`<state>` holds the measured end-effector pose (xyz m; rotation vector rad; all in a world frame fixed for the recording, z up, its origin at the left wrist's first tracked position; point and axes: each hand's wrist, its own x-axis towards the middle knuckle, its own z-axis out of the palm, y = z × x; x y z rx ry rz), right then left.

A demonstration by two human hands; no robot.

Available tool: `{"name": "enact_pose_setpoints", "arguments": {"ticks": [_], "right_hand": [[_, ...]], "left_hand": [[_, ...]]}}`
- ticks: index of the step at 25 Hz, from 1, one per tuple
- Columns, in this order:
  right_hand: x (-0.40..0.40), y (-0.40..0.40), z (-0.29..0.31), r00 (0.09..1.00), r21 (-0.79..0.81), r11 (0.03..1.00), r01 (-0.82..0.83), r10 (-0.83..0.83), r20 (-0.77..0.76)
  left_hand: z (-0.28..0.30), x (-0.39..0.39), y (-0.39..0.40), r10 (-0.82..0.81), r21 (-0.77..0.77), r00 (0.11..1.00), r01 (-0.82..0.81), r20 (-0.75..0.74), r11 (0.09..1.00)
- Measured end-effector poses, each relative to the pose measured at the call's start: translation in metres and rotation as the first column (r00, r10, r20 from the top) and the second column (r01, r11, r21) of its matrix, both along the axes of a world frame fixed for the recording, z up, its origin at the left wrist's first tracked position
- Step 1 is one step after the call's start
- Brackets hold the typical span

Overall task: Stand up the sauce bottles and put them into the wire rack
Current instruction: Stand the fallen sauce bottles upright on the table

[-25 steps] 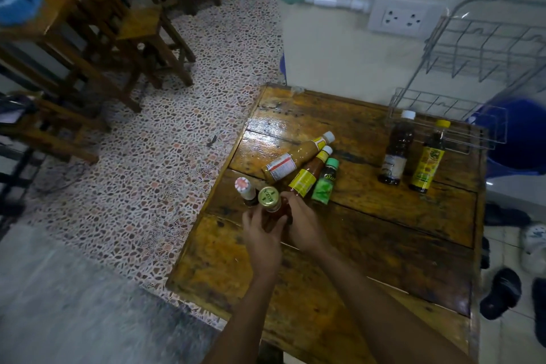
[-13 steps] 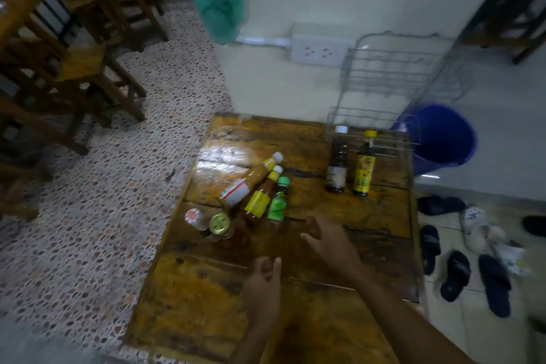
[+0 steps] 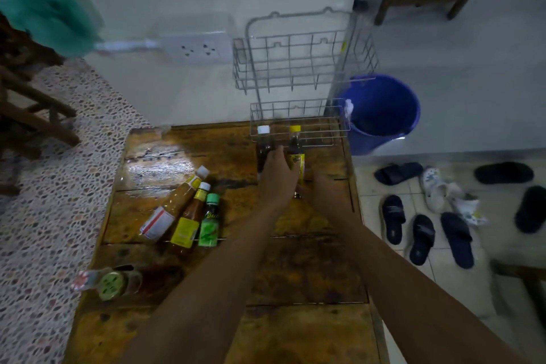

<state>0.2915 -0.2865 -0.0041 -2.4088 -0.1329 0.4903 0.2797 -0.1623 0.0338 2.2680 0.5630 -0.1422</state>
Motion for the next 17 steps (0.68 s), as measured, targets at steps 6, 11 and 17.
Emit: {"name": "enact_pose_setpoints", "arguments": {"ticks": [6, 11, 17], "right_hand": [[0.001, 0.005, -0.007, 0.998, 0.141, 0.990, 0.027, -0.020, -0.051], [-0.039, -0.007, 0.012, 0.989, 0.253, 0.957, 0.143, -0.151, 0.011], [-0.128, 0.039, 0.028, 0.991, 0.294, 0.952, -0.084, 0.112, -0.077]], "left_hand": [[-0.005, 0.029, -0.008, 0.008, 0.081, 0.999, -0.005, -0.040, 0.997], [0.014, -0.031, -0.021, 0.105, -0.075, 0.989, -0.098, 0.099, 0.992], [0.028, -0.170, 0.018, 0.389, -0.084, 0.899, -0.380, 0.201, 0.921]]}}
